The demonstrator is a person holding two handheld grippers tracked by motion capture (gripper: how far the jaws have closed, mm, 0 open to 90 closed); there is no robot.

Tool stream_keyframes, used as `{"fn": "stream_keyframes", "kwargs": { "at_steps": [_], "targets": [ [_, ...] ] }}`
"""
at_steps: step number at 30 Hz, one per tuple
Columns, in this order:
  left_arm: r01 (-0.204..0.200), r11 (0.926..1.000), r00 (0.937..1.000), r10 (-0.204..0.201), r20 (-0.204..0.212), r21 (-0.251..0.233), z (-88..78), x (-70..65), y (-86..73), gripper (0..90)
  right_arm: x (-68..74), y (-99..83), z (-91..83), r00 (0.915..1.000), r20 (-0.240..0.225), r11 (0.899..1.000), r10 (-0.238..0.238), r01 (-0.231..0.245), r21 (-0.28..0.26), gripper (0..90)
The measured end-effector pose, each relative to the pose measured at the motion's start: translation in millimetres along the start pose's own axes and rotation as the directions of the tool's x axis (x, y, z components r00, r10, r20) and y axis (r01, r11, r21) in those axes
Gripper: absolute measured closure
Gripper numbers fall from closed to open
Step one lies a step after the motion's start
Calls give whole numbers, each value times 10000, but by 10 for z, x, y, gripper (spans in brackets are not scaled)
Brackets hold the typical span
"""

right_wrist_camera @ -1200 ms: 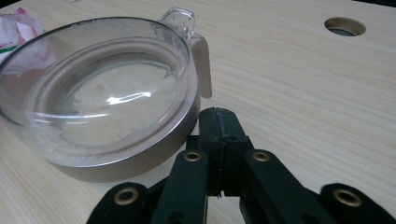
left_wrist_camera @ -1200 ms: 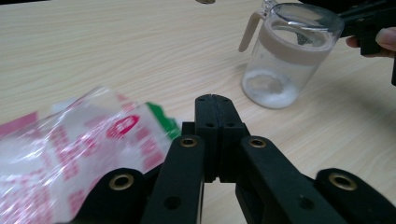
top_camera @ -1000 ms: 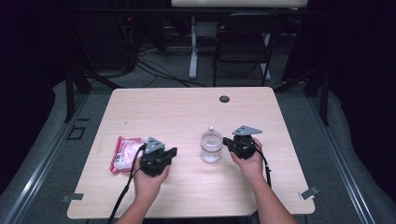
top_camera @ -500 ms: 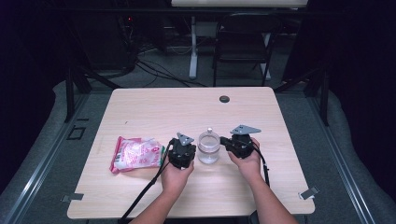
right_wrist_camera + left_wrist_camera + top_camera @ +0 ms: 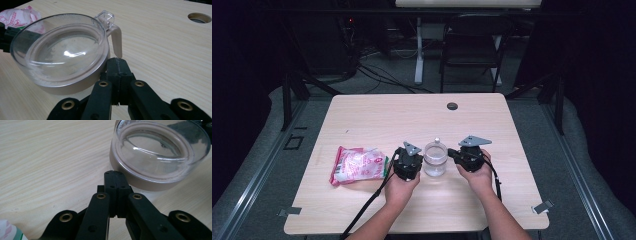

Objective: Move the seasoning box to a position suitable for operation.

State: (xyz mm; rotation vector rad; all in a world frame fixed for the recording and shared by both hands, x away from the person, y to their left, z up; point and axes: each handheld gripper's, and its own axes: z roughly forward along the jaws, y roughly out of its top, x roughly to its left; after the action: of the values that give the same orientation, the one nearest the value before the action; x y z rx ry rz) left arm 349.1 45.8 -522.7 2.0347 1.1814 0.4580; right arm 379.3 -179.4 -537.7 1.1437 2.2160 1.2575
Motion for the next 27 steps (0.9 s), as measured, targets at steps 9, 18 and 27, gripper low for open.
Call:
{"fn": "stream_keyframes", "kwargs": {
  "at_steps": [9, 18, 27],
  "targets": [
    [-347, 9994, 9972, 346, 656, 15, -85, 33, -79, 900, 178, -91, -168, 9993, 279, 9995, -259, 253, 207, 900],
    [-907, 9958, 9886, 888, 1217, 101, -168, 124, -135, 900, 495, -255, -404, 9973, 95, 9966, -724, 719, 405, 900],
    [-1345, 9904, 9774, 1379, 1604, -322, -207, 174, -197, 900, 652, -398, -539, 9939, -310, 9938, -1061, 1071, 310, 883]
  ]
}}
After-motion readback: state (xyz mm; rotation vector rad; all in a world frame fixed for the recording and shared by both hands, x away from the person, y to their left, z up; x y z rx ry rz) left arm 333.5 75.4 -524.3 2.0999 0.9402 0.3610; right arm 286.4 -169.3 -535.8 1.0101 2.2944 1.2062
